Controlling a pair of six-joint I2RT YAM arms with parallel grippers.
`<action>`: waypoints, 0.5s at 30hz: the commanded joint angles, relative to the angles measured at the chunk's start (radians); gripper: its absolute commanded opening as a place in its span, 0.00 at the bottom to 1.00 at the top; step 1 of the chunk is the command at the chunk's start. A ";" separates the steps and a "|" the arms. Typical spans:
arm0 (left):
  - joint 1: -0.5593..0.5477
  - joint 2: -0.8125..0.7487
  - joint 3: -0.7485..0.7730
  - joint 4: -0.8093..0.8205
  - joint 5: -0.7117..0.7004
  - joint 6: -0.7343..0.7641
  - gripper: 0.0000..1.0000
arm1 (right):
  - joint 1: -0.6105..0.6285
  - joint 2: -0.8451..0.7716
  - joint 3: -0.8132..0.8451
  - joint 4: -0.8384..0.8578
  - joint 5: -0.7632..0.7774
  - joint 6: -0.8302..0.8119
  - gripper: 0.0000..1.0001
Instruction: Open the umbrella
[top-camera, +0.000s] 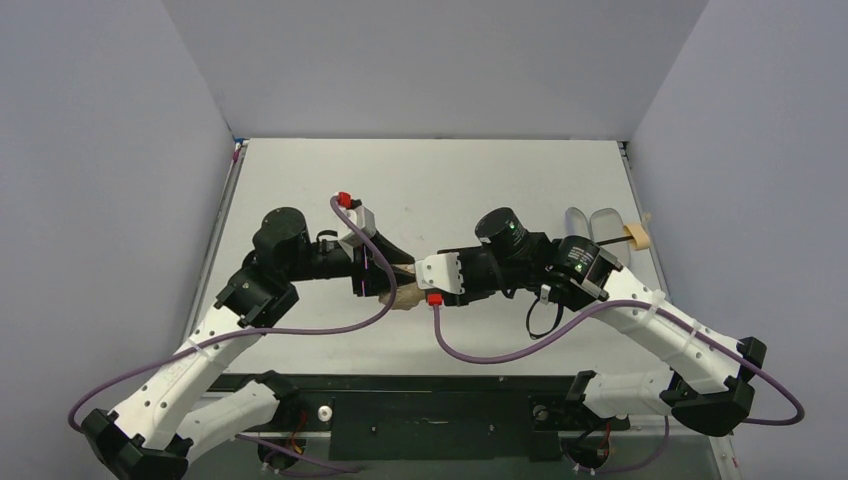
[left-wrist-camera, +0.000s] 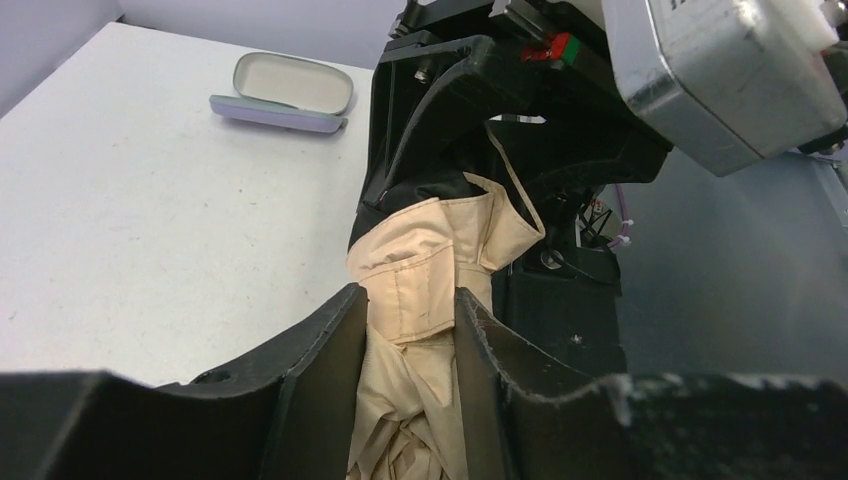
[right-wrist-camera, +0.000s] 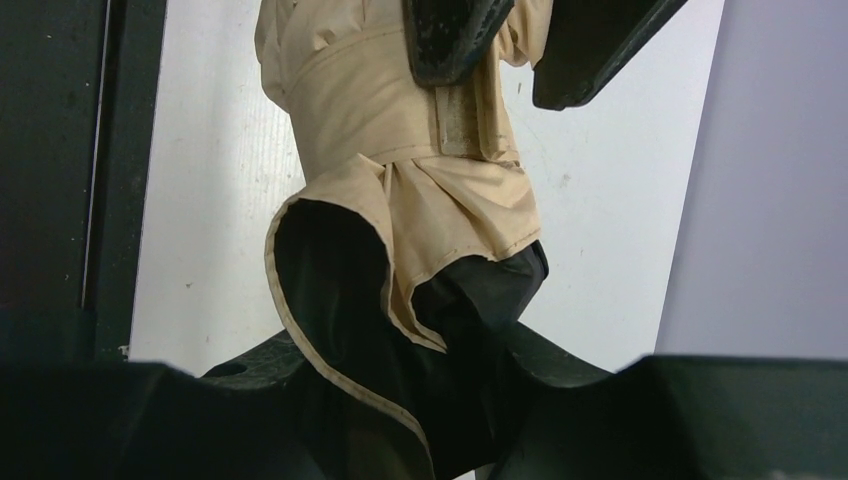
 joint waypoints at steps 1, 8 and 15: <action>-0.008 0.025 0.045 0.000 -0.030 -0.010 0.32 | 0.020 -0.043 0.014 0.079 -0.008 -0.021 0.00; -0.008 0.043 0.029 -0.001 0.005 -0.038 0.20 | 0.022 -0.048 0.014 0.089 0.003 -0.037 0.00; 0.026 0.057 -0.014 0.079 0.072 -0.189 0.07 | 0.028 -0.061 -0.010 0.112 0.020 -0.074 0.00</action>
